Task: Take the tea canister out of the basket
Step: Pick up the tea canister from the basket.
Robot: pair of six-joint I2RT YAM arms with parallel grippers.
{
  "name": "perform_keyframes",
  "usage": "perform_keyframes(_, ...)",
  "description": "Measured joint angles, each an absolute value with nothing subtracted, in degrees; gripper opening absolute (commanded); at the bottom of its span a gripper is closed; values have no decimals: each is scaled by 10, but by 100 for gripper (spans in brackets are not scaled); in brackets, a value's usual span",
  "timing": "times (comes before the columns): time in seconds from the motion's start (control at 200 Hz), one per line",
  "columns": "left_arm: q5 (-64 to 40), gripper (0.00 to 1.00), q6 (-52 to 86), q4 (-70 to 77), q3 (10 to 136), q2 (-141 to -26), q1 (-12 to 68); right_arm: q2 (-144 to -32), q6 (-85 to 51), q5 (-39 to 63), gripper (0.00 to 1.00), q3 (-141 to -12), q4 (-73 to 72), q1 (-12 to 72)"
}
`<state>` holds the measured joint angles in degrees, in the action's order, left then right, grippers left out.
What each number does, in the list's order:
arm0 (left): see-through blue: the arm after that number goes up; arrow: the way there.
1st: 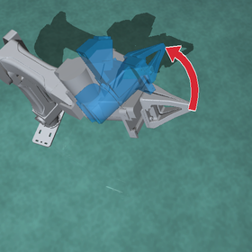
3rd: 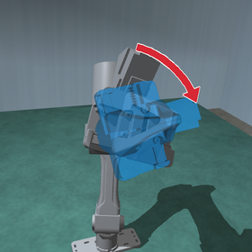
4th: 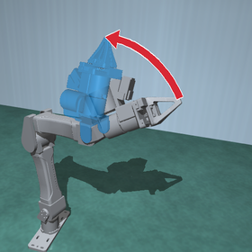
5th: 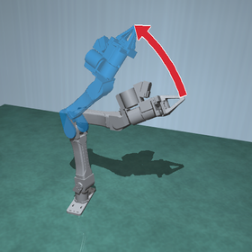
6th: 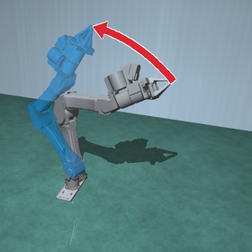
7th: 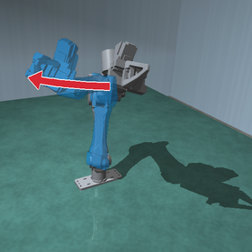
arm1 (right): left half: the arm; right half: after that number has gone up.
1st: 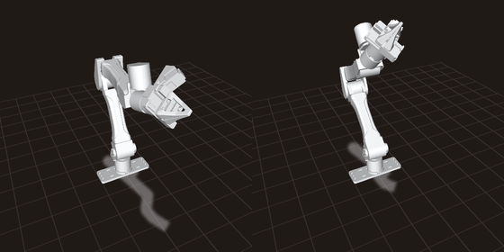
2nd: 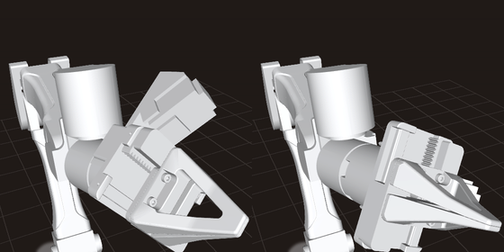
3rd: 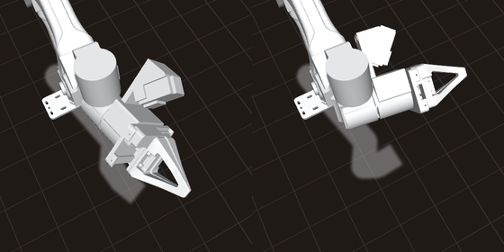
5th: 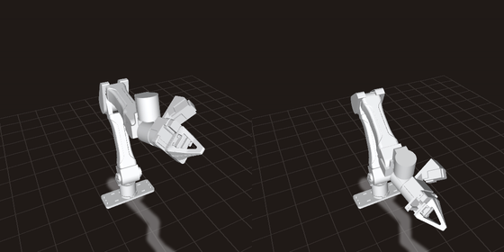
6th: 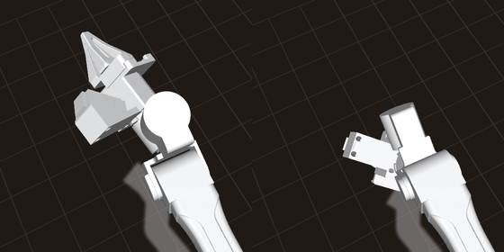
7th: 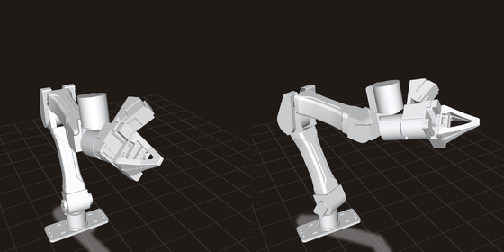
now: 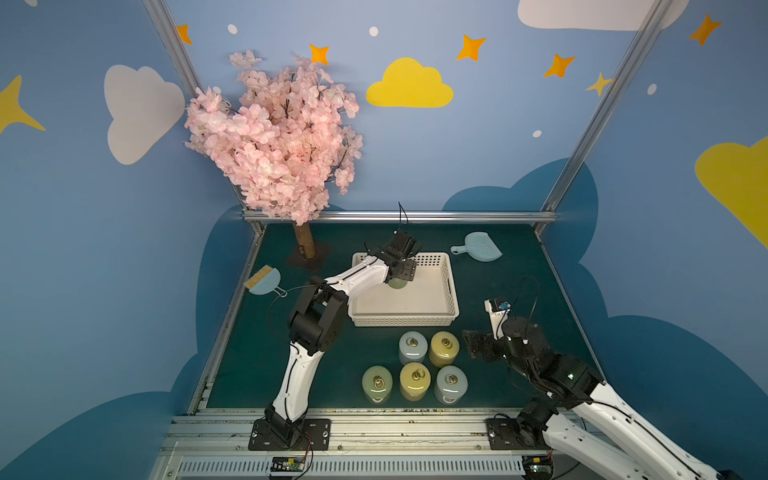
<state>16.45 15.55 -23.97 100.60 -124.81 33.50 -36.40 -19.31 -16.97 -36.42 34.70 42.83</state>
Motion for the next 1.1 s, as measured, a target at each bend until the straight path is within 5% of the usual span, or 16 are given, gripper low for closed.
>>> perform_keyframes(1.101,137,43,138,-306,911,-1073,346,-336,-193,-177,99,-364,374,428)
